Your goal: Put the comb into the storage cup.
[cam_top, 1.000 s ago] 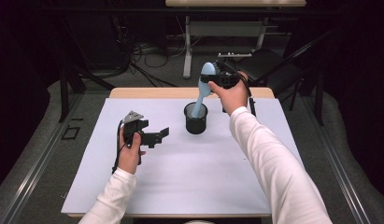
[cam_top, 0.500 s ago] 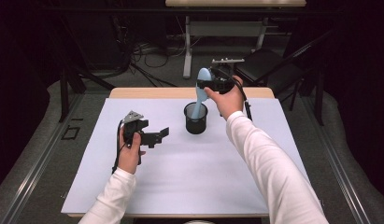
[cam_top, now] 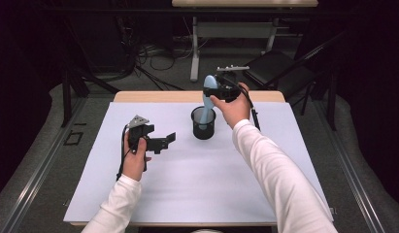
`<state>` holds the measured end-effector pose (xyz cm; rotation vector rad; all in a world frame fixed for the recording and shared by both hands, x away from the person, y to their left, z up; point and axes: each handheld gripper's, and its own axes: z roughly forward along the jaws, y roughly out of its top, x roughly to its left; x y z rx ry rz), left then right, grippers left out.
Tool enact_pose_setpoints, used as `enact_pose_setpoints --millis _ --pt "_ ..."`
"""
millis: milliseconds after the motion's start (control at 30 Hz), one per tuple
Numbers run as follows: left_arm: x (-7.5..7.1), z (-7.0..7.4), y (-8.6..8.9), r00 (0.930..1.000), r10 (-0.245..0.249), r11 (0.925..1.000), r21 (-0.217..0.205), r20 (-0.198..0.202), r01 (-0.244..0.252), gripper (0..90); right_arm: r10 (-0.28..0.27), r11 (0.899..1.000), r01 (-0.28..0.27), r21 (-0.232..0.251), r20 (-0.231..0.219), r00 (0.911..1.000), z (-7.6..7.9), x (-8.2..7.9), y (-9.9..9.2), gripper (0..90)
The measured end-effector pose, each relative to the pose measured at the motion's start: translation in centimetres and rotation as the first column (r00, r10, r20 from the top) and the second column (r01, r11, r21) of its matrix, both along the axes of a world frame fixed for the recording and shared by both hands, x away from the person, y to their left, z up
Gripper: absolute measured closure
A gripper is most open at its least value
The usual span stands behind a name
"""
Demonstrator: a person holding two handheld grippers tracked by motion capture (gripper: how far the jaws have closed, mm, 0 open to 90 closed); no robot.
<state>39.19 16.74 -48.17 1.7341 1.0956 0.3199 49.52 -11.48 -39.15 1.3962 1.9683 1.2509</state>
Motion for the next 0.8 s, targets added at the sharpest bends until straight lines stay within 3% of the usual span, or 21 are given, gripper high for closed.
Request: enact_pose_setpoints --millis 500,800 --pt "0.1 -0.1 0.1 1.0000 0.000 1.0000 0.004 0.000 0.000 0.6 0.003 0.999 -0.002 -0.050 0.025 0.9997 -2.0 0.1 0.7 47.1" --pt "0.1 -0.1 0.0 1.0000 -0.001 1.0000 0.005 -0.003 0.001 0.6 0.008 0.997 -0.004 -0.078 0.054 0.9985 -2.2 0.1 1.0 47.1"
